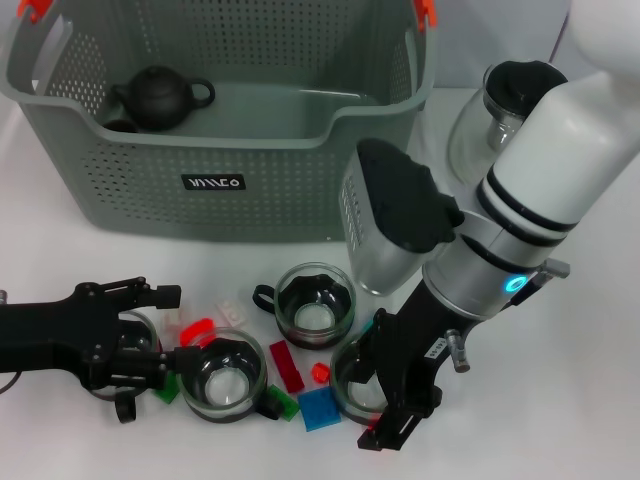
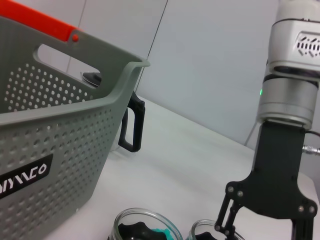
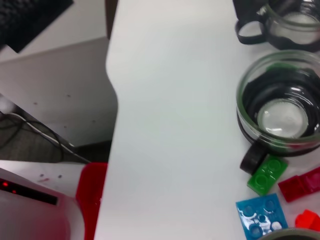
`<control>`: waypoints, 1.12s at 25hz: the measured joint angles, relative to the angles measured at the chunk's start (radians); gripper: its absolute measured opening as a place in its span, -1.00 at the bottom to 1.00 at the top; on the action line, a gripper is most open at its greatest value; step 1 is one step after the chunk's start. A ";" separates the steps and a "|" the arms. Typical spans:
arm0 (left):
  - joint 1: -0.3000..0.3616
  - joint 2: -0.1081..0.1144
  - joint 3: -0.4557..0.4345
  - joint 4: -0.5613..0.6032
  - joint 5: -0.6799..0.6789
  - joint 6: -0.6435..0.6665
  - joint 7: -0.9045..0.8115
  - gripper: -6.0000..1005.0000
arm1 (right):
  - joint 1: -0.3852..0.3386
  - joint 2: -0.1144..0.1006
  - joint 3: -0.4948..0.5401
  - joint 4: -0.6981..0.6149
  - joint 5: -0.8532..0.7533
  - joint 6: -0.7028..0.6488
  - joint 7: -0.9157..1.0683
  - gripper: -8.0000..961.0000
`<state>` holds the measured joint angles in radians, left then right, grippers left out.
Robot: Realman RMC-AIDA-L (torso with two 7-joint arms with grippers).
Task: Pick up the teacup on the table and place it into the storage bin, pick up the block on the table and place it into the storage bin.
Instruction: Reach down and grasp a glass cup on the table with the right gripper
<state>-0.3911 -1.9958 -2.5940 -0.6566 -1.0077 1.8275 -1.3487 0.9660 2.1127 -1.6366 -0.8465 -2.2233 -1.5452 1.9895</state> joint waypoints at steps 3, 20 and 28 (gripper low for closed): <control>0.000 -0.001 0.000 0.000 0.000 -0.001 0.001 0.89 | -0.003 0.000 -0.033 0.001 0.001 0.031 0.012 0.66; 0.000 -0.009 -0.002 0.003 0.000 -0.016 0.016 0.89 | -0.011 0.005 -0.210 0.003 0.013 0.202 0.083 0.65; 0.000 -0.009 -0.002 0.003 0.000 -0.016 0.016 0.89 | -0.010 0.005 -0.230 0.002 0.038 0.208 0.086 0.64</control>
<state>-0.3912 -2.0049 -2.5955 -0.6532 -1.0076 1.8113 -1.3329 0.9556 2.1180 -1.8665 -0.8443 -2.1851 -1.3368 2.0758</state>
